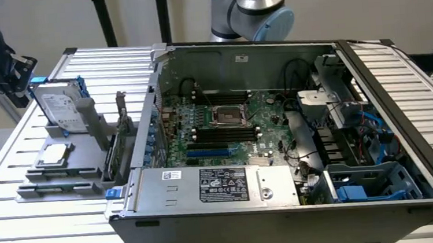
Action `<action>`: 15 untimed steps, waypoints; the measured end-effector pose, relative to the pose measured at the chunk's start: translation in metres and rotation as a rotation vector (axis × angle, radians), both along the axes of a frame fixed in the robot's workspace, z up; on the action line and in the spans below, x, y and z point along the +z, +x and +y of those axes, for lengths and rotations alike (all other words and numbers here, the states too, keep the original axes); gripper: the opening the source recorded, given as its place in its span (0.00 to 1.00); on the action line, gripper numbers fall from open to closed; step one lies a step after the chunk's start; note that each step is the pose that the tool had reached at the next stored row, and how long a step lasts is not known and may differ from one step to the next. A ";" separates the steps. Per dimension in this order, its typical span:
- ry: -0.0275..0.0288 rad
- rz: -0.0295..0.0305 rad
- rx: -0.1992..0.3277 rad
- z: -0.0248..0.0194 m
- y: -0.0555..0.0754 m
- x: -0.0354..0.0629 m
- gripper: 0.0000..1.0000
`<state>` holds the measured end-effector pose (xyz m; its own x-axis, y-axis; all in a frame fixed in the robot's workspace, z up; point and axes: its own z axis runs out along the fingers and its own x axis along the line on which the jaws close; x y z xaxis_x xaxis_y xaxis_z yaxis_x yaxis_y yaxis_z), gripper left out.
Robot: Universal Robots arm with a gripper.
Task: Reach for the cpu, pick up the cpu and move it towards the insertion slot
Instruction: 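Reach for the cpu, then pick up the cpu and move it towards the insertion slot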
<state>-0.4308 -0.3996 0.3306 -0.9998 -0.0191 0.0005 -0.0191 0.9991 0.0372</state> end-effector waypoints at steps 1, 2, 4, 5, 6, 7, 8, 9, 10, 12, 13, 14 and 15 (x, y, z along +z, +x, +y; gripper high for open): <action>0.0000 0.0000 0.000 0.0000 0.000 0.0000 0.11; 0.0000 -0.0001 0.000 0.0000 0.000 -0.0001 0.11; 0.0000 0.0000 0.000 0.0000 0.000 0.0000 0.11; 0.0000 0.0000 0.000 0.0000 0.000 0.0000 0.11; 0.0000 -0.0001 0.000 0.0000 0.000 0.0000 0.11; 0.0000 0.0000 0.000 0.0000 0.000 0.0000 0.11; 0.0001 0.0000 0.000 0.0000 0.000 0.0000 0.11; 0.0000 0.0000 0.000 0.0000 0.000 0.0000 0.11; 0.0001 0.0000 0.000 0.0000 0.000 0.0000 0.11; 0.0000 0.0000 0.000 0.0000 0.000 0.0000 0.18; 0.0000 0.0000 0.000 0.0000 0.000 0.0000 0.24; 0.0000 0.0000 0.000 0.0000 0.000 0.0000 0.30; 0.0000 0.0000 0.000 0.0000 0.000 0.0000 0.30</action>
